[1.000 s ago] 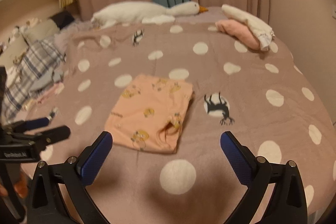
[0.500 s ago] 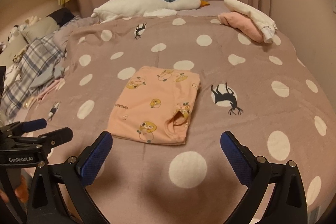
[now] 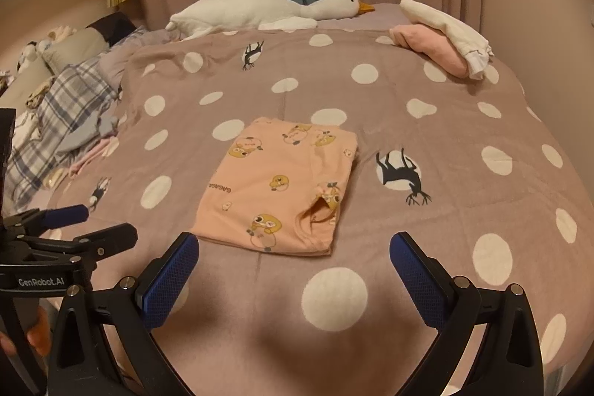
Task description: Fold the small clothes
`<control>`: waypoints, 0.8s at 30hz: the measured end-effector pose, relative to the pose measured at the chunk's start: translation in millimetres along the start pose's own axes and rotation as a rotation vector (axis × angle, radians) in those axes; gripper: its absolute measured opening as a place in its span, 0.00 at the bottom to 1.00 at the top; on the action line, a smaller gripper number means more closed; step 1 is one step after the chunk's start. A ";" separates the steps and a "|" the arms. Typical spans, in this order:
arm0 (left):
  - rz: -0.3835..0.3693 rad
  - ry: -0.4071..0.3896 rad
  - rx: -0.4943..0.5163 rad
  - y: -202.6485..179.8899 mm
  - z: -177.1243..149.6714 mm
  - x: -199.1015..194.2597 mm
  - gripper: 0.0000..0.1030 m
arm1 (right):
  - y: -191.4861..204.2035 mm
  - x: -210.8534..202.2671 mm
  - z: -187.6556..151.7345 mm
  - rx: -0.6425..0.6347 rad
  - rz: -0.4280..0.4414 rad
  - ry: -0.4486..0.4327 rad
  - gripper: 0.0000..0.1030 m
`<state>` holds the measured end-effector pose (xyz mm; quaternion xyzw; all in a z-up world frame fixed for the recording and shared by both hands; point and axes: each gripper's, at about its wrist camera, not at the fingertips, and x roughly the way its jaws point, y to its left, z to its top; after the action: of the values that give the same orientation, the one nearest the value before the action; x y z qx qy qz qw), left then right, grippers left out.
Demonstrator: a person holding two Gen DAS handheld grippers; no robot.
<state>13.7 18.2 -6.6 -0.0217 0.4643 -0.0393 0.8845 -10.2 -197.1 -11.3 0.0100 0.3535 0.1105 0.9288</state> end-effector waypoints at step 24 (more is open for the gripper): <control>0.013 -0.003 0.025 -6.6 2.5 1.8 1.00 | -2.1 0.1 2.8 0.009 0.006 -0.001 0.99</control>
<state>16.4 11.5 -6.2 -0.0075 0.4626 -0.0395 0.8857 -7.9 -199.0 -9.4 0.0152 0.3536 0.1115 0.9286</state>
